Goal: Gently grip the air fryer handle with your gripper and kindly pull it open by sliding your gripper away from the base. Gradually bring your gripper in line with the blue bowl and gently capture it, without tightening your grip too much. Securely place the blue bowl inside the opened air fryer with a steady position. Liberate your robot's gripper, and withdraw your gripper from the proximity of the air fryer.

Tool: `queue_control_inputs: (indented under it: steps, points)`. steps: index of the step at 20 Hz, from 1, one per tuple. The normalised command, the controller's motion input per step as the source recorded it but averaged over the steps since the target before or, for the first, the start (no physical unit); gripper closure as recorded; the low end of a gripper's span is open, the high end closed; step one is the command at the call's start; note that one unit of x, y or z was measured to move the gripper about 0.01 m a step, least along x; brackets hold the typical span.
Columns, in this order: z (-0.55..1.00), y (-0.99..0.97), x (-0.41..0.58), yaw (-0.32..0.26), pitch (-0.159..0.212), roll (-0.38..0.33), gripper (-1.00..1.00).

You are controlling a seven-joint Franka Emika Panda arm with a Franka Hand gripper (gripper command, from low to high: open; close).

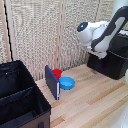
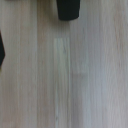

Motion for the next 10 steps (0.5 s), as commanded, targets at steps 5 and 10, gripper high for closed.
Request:
queue_control_inputs:
  steps: [5,10]
  points:
    - [-0.27,-0.58,-0.111,0.18,-0.045,-0.025,-1.0]
    - [-0.27,-0.46,-0.005,0.201,-0.03,-0.044,-1.0]
